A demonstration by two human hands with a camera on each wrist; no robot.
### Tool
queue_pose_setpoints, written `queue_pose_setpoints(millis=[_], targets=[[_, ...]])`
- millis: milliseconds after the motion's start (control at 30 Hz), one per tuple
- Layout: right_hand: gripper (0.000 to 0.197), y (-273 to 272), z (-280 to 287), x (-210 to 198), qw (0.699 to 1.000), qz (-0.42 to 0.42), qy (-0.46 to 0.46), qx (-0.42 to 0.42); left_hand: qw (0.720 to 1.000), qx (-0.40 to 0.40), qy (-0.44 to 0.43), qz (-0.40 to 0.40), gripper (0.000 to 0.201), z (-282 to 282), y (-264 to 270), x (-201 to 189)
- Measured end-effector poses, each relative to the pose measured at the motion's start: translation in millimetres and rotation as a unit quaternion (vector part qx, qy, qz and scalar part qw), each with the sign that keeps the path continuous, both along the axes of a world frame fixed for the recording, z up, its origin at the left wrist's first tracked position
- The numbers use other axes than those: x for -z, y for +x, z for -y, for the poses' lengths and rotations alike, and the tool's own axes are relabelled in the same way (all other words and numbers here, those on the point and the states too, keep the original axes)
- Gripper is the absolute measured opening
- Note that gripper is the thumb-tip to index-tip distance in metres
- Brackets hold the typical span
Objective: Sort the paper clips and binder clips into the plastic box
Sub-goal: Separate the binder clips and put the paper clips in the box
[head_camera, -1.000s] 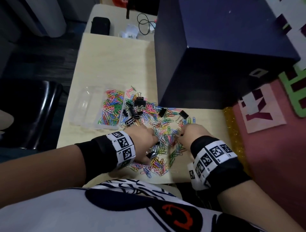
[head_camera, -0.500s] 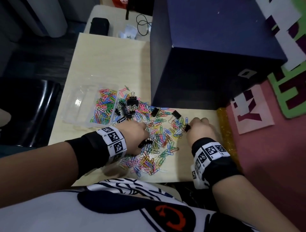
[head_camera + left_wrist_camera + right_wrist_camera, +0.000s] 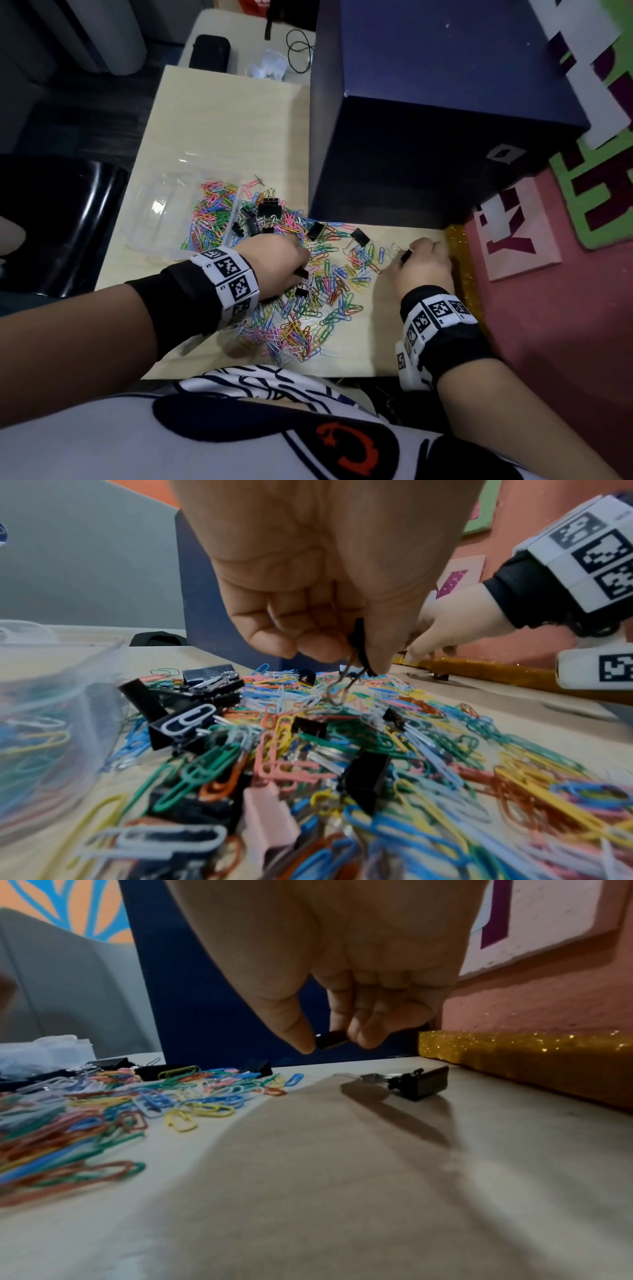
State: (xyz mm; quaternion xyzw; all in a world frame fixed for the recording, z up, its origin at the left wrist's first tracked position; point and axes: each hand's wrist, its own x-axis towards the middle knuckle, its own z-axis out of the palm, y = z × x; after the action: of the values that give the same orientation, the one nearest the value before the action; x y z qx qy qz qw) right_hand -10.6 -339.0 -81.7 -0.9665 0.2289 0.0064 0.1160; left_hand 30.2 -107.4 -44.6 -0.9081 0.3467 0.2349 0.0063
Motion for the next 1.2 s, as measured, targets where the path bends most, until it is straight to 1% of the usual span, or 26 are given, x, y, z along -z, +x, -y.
queue_pose_setpoints(millis=[67, 100, 133, 167, 200, 233, 300, 367, 400, 467, 567, 600, 667, 733, 867, 933, 967, 1000, 1067, 1100, 1133, 1167, 1200], targets=[[0.028, 1.6, 0.8, -2.0, 0.999, 0.034, -0.008, -0.029, 1.000, -0.005, -0.013, 0.007, 0.026, 2.1, 1.5, 0.3], [0.027, 4.6, -2.2, -5.2, 0.999, 0.005, 0.002, -0.045, 1.000, -0.010, -0.019, 0.007, 0.027, 2.7, 1.9, 0.6], [0.029, 7.3, -6.2, -7.1, 0.996, -0.050, 0.016, -0.068, 1.000, -0.017, -0.025, 0.007, 0.027, 3.2, 2.3, 0.6], [0.035, 9.7, -10.3, -7.9, 0.990, -0.108, 0.031, -0.089, 0.999, -0.023, -0.033, 0.006, 0.027, 3.3, 2.5, 0.7], [0.041, 10.6, -14.9, -8.7, 0.983, -0.149, 0.038, -0.103, 0.999, -0.029, -0.041, 0.005, 0.027, 3.4, 2.8, 0.7], [0.046, 10.3, -20.1, -9.9, 0.978, -0.168, 0.040, -0.114, 0.998, -0.036, -0.048, 0.004, 0.026, 3.8, 3.1, 0.7], [0.055, 5.7, -31.9, -8.6, 0.973, -0.173, 0.041, -0.147, 0.997, -0.050, -0.058, 0.001, 0.025, 4.2, 3.3, 0.8], [0.057, -2.0, -43.7, -7.2, 0.962, -0.183, 0.048, -0.196, 0.996, -0.064, -0.060, 0.001, 0.025, 4.6, 4.3, 0.7], [0.056, -5.7, -48.4, -5.5, 0.957, -0.186, 0.057, -0.217, 0.996, -0.071, -0.061, 0.001, 0.025, 4.6, 5.1, 0.5], [0.048, -8.8, -51.8, -4.5, 0.954, -0.173, 0.091, -0.228, 0.995, -0.079, -0.066, -0.005, 0.022, 5.9, 6.8, 0.7], [0.034, -3.9, -46.1, -7.9, 0.961, -0.101, 0.145, -0.210, 0.993, -0.081, -0.085, -0.031, 0.016, 9.0, 8.0, 1.2], [0.034, -1.7, -43.3, -10.1, 0.957, -0.092, 0.165, -0.221, 0.991, -0.082, -0.098, -0.032, 0.015, 10.6, 8.1, 1.7], [0.036, 0.1, -40.6, -14.7, 0.941, -0.103, 0.190, -0.261, 0.986, -0.091, -0.134, -0.022, 0.018, 15.6, 7.8, 2.5], [0.036, 0.1, -40.5, -17.6, 0.935, -0.101, 0.186, -0.284, 0.981, -0.098, -0.164, -0.013, 0.021, 23.2, 8.2, 0.9], [0.031, 1.0, -35.5, -22.6, 0.949, -0.052, 0.145, -0.276, 0.974, -0.110, -0.195, -0.013, 0.022, 37.4, 10.4, -2.5], [0.027, 1.9, -29.1, -24.5, 0.954, -0.032, 0.117, -0.274, 0.967, -0.133, -0.216, -0.019, 0.024, 40.7, 10.8, 0.1], [0.027, 3.4, -24.9, -25.6, 0.962, -0.030, 0.101, -0.254, 0.965, -0.148, -0.215, -0.021, 0.028, 41.1, 11.3, 2.4], [0.027, 5.7, -19.7, -25.6, 0.972, -0.031, 0.088, -0.217, 0.966, -0.159, -0.202, -0.026, 0.030, 40.3, 12.1, 4.9], [0.031, 10.9, -9.2, -23.6, 0.990, -0.041, 0.082, -0.108, 0.977, -0.150, -0.141, -0.047, 0.026, 37.0, 12.3, 8.4], [0.036, 12.9, -5.1, -21.3, 0.994, -0.043, 0.086, -0.056, 0.985, -0.122, -0.104, -0.056, 0.020, 34.7, 11.6, 9.8], [0.043, 13.6, -2.2, -18.7, 0.996, -0.038, 0.082, -0.022, 0.992, -0.087, -0.069, -0.060, 0.015, 32.0, 10.2, 10.5], [0.048, 13.3, -1.0, -16.3, 0.997, -0.031, 0.067, -0.011, 0.996, -0.054, -0.038, -0.063, 0.011, 29.0, 8.1, 11.5], [0.048, 12.1, -1.7, -14.7, 0.998, -0.024, 0.045, -0.021, 0.998, -0.027, -0.015, -0.062, 0.008, 26.4, 5.2, 11.9]])
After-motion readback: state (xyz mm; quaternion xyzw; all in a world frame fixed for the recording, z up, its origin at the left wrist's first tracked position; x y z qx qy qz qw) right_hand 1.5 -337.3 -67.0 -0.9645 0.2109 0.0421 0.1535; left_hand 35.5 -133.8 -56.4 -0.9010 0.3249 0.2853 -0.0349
